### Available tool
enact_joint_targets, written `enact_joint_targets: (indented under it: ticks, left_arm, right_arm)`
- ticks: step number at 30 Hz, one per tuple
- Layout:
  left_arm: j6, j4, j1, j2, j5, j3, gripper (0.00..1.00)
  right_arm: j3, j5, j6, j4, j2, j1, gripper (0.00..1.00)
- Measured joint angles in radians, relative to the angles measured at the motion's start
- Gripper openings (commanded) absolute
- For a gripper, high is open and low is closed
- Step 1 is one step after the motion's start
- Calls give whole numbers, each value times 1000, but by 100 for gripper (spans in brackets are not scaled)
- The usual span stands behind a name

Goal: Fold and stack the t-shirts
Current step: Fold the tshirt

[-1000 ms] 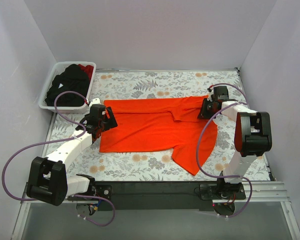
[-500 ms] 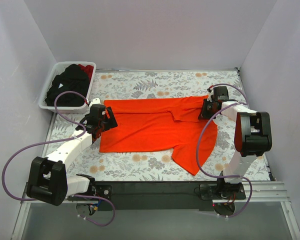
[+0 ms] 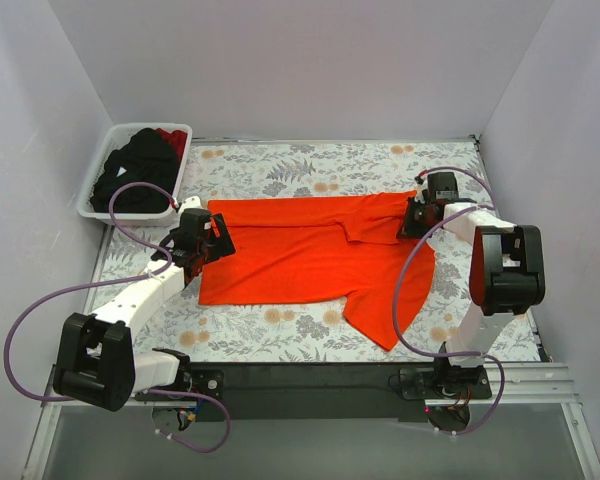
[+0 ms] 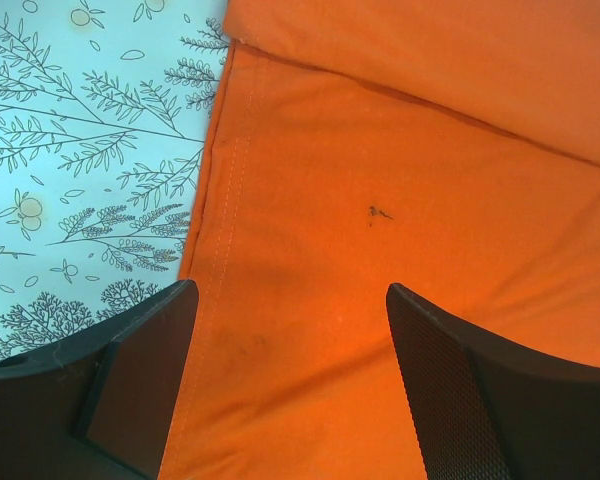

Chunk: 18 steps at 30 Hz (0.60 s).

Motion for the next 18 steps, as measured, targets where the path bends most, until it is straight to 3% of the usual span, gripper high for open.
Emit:
enact_joint_targets:
  ticks: [18]
  left_arm:
    - [0, 0, 0, 1, 5, 0, 75]
  right_arm:
    - [-71, -48, 53, -66, -162, 0, 1]
